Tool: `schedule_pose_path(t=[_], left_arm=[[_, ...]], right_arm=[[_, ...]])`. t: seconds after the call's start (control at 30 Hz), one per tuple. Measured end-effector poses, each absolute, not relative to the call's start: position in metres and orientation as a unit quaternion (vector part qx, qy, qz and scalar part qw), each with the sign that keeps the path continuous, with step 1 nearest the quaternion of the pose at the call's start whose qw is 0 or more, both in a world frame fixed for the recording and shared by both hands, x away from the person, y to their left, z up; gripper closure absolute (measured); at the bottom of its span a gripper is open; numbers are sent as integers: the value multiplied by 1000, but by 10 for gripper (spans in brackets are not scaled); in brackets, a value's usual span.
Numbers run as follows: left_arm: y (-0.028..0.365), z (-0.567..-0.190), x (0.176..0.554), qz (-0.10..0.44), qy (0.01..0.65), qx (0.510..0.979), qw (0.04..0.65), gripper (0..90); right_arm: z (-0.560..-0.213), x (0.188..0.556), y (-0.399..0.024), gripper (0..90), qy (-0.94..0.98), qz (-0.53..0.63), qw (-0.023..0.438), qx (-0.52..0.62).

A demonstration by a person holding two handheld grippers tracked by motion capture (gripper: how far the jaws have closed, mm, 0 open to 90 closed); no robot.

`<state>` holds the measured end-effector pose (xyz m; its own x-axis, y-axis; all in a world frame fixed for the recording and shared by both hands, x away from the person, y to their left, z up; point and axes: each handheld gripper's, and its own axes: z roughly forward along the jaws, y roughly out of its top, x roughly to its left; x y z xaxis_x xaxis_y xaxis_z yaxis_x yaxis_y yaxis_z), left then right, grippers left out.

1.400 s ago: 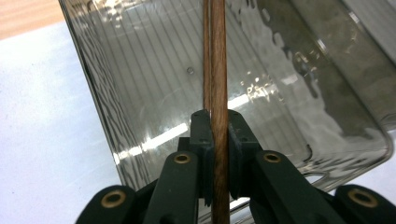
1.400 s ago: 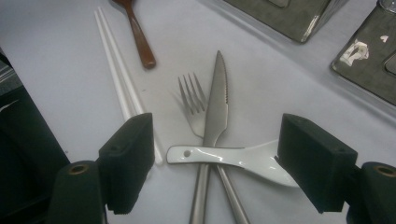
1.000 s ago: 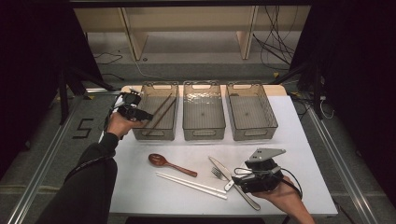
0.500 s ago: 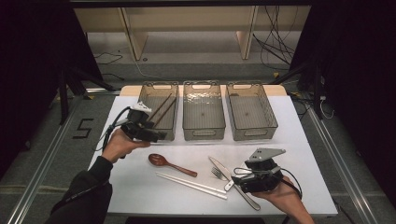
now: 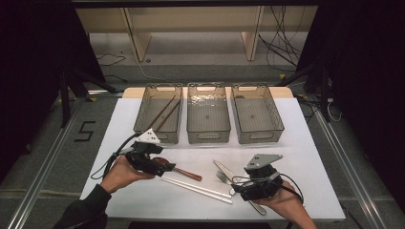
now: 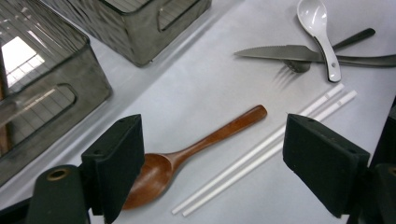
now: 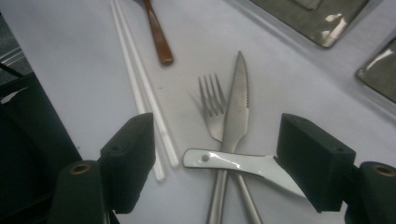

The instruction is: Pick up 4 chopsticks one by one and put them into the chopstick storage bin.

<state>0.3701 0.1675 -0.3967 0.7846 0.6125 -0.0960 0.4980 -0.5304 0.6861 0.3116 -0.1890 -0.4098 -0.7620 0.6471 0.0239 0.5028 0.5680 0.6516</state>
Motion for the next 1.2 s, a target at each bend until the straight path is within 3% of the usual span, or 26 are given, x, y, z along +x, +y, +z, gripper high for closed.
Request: schedule_pose_path(t=[0.37,1.2], left_arm=[[167,-404,351,67,310,870,378,163],[177,-412,334,74,311,868,380,159]], right_arm=[[-416,306,-163,346,906,305,91,280],[-442,308,-126,601,956,183,25,226]])
